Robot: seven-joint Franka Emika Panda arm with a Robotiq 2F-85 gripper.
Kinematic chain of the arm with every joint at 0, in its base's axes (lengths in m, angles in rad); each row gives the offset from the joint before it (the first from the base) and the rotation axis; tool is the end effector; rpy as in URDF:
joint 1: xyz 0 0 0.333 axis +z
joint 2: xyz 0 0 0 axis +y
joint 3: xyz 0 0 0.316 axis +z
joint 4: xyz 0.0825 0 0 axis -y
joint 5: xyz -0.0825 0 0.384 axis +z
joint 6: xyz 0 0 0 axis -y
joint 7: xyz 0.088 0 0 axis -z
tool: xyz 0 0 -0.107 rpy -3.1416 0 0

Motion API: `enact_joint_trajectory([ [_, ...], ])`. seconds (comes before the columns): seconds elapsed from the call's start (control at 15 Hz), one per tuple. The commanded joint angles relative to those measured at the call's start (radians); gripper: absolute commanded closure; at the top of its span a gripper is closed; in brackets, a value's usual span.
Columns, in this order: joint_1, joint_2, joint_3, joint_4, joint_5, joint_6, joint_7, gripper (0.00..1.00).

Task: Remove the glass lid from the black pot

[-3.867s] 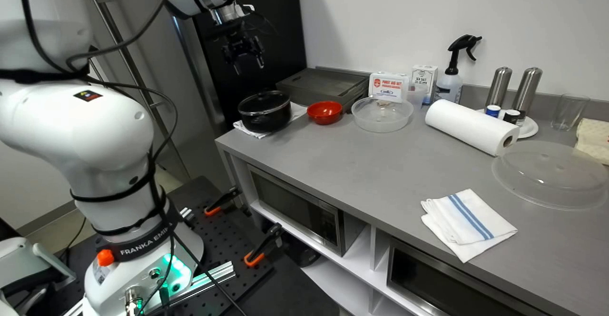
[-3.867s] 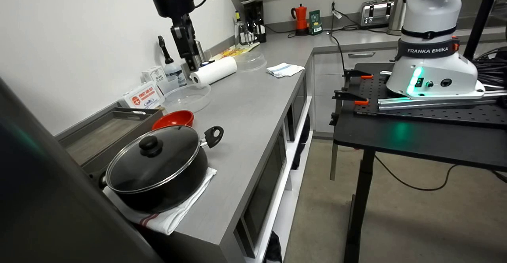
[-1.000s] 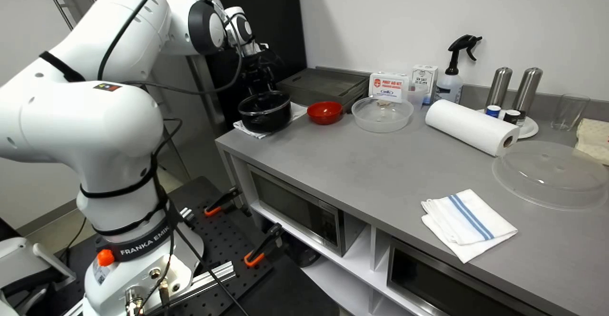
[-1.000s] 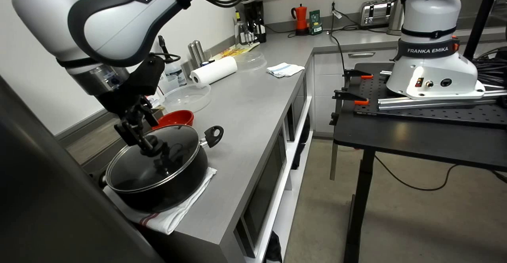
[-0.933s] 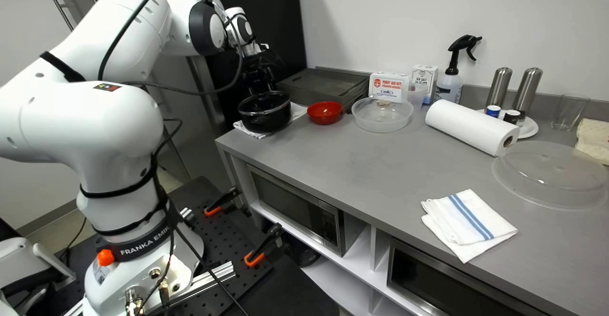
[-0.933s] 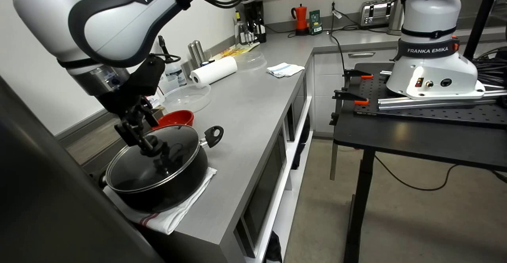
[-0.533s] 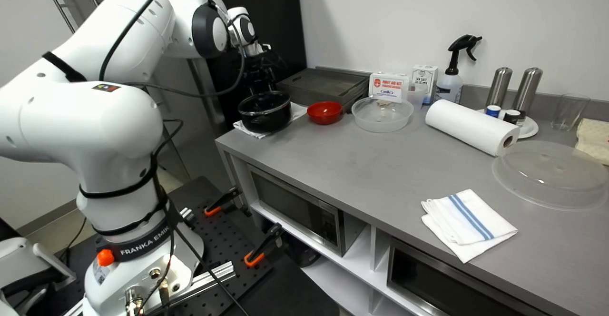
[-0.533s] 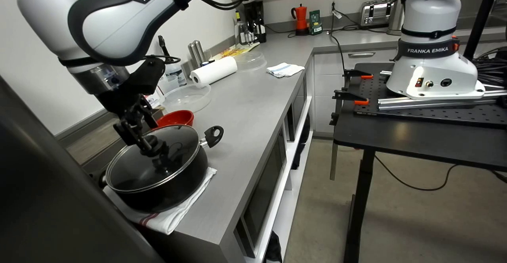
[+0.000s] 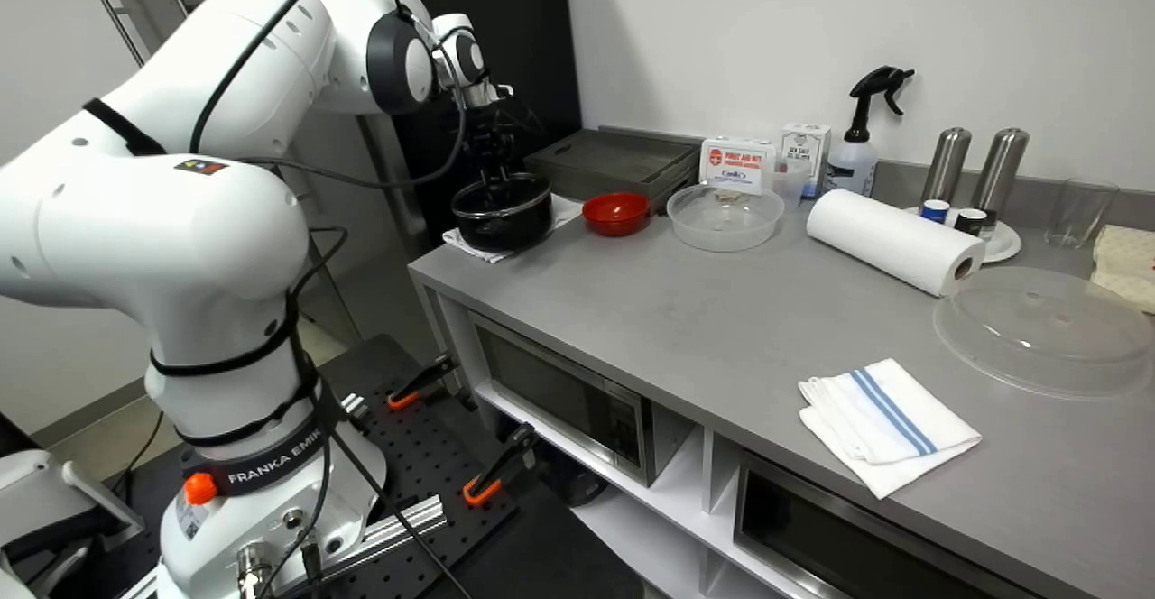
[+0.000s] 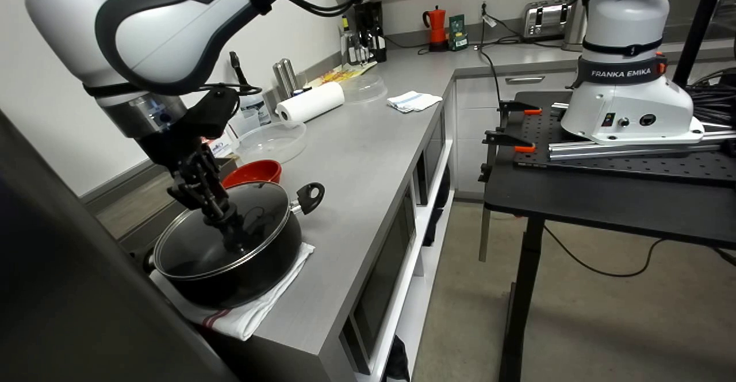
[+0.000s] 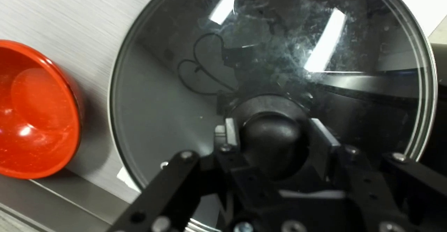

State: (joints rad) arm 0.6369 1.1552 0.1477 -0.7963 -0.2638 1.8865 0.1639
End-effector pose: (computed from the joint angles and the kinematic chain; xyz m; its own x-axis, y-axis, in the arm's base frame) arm 0.6091 0.5060 0.2106 0.8109 0.5837 -0.0406 0.5840 -0.8031 0.1185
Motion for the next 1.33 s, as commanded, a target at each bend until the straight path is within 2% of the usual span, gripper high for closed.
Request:
enact_joint_trajectory([
  [0.0,-0.006,0.026,0.016,0.057,0.018,-0.033,-0.028,0.75],
  [0.8,0.003,-0.026,0.028,0.04,0.005,-0.019,-0.034,0.75],
  [1.27,-0.016,-0.086,0.029,0.031,-0.001,-0.011,-0.037,0.75],
])
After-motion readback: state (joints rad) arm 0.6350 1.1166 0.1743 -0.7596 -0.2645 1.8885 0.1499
